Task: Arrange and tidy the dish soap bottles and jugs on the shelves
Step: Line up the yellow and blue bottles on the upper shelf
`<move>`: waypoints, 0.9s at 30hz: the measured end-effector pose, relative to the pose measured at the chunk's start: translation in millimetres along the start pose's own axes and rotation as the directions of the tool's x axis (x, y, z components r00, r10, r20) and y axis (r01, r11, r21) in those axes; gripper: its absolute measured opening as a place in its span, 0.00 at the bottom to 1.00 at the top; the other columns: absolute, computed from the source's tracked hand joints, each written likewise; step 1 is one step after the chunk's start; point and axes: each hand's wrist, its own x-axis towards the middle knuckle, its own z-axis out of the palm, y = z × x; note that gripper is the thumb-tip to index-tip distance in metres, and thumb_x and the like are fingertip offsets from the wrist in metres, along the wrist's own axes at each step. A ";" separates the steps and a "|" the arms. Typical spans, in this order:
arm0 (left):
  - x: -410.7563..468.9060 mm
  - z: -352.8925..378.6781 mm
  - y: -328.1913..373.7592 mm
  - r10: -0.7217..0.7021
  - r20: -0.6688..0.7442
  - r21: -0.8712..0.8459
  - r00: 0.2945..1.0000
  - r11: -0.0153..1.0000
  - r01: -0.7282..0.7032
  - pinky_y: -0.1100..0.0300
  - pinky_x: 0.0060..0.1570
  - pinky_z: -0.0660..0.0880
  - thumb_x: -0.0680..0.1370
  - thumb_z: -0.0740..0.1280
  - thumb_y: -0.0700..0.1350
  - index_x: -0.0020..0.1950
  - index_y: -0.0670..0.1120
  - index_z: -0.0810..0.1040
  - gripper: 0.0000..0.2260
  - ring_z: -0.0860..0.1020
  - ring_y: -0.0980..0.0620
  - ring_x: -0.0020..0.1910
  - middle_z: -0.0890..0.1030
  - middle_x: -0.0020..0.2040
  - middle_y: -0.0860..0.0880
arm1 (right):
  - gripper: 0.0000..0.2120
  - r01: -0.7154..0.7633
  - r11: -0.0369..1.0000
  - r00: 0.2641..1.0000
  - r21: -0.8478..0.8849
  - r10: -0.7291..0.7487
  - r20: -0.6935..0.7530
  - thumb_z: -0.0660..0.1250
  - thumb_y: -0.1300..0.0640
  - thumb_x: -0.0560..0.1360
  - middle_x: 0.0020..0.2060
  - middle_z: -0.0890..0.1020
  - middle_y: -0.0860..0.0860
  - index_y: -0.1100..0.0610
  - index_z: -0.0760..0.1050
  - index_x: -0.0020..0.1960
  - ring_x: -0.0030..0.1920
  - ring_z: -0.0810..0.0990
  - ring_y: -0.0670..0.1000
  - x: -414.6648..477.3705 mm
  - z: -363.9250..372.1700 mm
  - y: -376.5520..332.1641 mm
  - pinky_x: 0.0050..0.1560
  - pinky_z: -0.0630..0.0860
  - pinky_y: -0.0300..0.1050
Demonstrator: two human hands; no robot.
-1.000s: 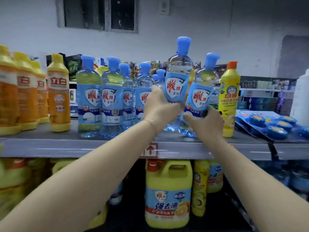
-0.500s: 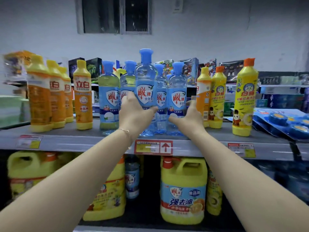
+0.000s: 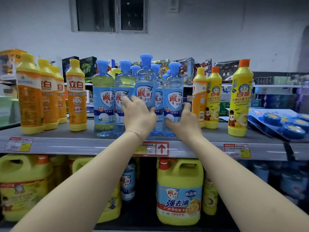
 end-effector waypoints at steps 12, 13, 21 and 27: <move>-13.0 18.3 -25.9 0.182 -0.140 0.152 0.973 0.975 -0.160 0.55 0.36 0.72 0.74 0.68 0.58 0.67 0.39 0.63 0.31 0.70 0.43 0.61 0.65 0.64 0.41 | 0.22 0.018 0.997 0.999 0.069 -0.021 0.043 0.69 0.50 0.73 0.44 0.76 0.45 0.54 0.61 0.59 0.42 0.77 0.47 1.1 -2.0 0.5 0.36 0.72 0.38; -11.6 18.3 -25.6 0.228 -0.153 0.154 0.962 0.967 -0.204 0.56 0.34 0.72 0.74 0.69 0.56 0.67 0.40 0.62 0.30 0.70 0.43 0.59 0.66 0.62 0.42 | 0.18 0.005 0.993 0.999 0.116 -0.012 0.052 0.66 0.51 0.75 0.42 0.76 0.45 0.54 0.62 0.58 0.40 0.77 0.46 1.5 -3.5 -1.2 0.34 0.70 0.38; -9.6 39.4 0.2 0.778 -0.088 0.300 0.622 0.616 -0.729 0.50 0.42 0.71 0.71 0.64 0.45 0.46 0.43 0.75 0.08 0.70 0.44 0.47 0.76 0.48 0.44 | 0.09 -0.153 0.988 0.982 0.000 0.152 -0.113 0.57 0.56 0.77 0.38 0.76 0.52 0.58 0.73 0.43 0.40 0.73 0.55 36.0 -23.7 17.8 0.34 0.64 0.45; -19.4 68.4 26.3 0.854 0.011 0.148 0.520 0.513 -0.845 0.50 0.40 0.74 0.70 0.60 0.41 0.46 0.40 0.76 0.09 0.75 0.42 0.43 0.76 0.45 0.42 | 0.17 -0.046 0.948 0.978 -0.315 -0.022 -0.209 0.61 0.60 0.73 0.59 0.71 0.59 0.62 0.67 0.61 0.57 0.71 0.60 67.6 -36.8 36.2 0.51 0.71 0.52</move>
